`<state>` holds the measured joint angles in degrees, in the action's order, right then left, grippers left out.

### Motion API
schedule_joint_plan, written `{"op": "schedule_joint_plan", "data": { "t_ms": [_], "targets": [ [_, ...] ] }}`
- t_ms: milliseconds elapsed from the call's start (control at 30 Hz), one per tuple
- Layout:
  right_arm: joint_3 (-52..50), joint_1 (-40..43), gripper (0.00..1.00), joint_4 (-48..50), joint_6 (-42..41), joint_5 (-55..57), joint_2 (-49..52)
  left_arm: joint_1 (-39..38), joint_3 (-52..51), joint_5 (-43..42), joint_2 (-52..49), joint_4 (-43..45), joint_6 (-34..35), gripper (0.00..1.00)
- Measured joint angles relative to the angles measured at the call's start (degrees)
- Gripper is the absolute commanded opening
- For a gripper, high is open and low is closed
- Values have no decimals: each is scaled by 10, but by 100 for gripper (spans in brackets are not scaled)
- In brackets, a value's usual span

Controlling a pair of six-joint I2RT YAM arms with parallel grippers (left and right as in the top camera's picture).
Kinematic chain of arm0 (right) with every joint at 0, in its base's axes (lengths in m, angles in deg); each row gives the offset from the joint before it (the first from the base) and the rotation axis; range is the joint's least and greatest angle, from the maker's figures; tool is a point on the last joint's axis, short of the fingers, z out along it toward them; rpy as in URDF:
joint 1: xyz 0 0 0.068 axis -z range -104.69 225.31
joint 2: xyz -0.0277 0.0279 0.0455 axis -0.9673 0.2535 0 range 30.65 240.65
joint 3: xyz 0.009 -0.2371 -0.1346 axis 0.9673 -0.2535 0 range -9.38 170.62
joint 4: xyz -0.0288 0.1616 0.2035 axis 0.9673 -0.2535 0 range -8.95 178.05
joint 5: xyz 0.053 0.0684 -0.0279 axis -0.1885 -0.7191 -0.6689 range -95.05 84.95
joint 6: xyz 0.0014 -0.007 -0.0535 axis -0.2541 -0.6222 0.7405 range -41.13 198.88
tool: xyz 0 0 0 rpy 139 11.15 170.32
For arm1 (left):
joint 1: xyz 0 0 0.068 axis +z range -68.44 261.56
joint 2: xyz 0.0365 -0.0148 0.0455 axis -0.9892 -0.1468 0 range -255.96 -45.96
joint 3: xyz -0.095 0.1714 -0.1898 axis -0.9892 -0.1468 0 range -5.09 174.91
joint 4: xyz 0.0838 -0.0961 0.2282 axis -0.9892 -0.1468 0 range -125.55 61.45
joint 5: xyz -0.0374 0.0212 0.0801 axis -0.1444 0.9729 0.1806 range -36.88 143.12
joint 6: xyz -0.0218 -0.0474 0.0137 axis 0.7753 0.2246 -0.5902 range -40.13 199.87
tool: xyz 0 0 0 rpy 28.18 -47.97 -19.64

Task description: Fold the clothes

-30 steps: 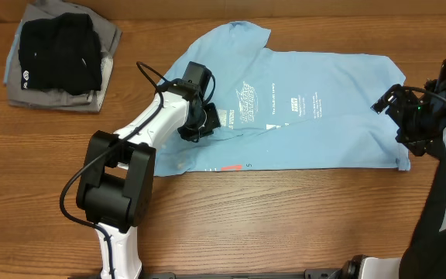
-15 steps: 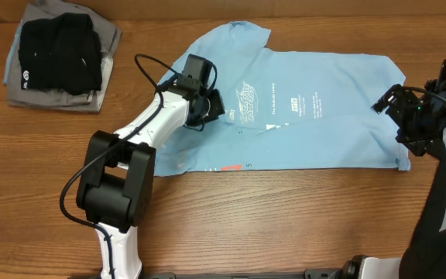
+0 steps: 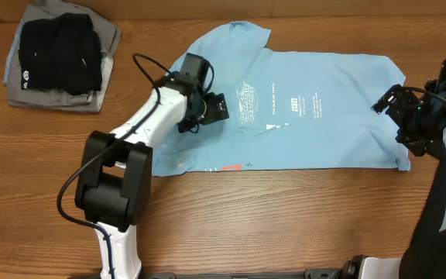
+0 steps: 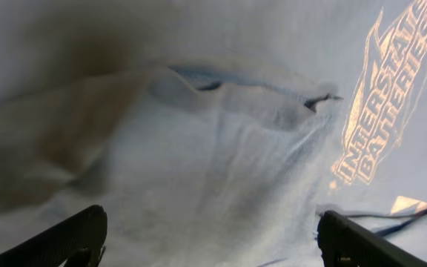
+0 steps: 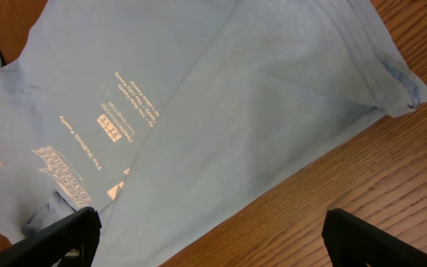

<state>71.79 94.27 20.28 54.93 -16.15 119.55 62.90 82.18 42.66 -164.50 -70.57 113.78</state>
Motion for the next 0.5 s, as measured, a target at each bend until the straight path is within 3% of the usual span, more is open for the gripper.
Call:
{"op": "schedule_joint_plan", "data": {
  "t_ms": [167, 333, 500],
  "targets": [
    [0, 0, 100, 2, 0, 0, 0, 30, 78, 3, 1, -83, -22, 89],
    [0, 0, 100, 2, 0, 0, 0, 47, 102, 17, 13, -177, -32, 68],
    [0, 0, 100, 2, 0, 0, 0, 49, 71, 24, 13, -181, -52, 39]
  ]
}}
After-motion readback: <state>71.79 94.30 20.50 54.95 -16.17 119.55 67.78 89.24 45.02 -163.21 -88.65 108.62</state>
